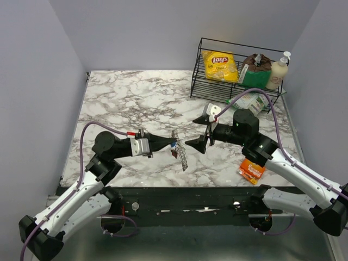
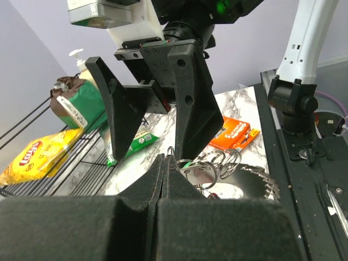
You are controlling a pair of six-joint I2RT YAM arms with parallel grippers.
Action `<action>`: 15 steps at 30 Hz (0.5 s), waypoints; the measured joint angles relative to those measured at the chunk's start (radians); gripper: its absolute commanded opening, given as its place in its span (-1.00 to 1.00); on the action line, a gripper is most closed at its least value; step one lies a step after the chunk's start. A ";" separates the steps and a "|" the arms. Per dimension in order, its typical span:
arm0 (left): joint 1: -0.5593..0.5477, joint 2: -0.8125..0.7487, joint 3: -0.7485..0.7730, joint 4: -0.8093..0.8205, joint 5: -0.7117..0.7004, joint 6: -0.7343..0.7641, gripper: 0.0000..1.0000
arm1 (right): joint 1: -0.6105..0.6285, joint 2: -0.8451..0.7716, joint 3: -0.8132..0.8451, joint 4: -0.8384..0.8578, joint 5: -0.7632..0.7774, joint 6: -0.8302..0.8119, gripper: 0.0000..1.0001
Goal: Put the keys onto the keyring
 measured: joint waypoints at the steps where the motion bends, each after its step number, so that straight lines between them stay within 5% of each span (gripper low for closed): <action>1: 0.000 0.009 0.000 0.000 -0.007 0.000 -1.00 | 0.000 -0.003 -0.009 0.004 0.019 0.000 0.99; 15: -0.001 0.393 0.085 0.067 -0.330 -0.050 -1.00 | -0.006 -0.046 -0.098 0.041 0.276 0.071 0.99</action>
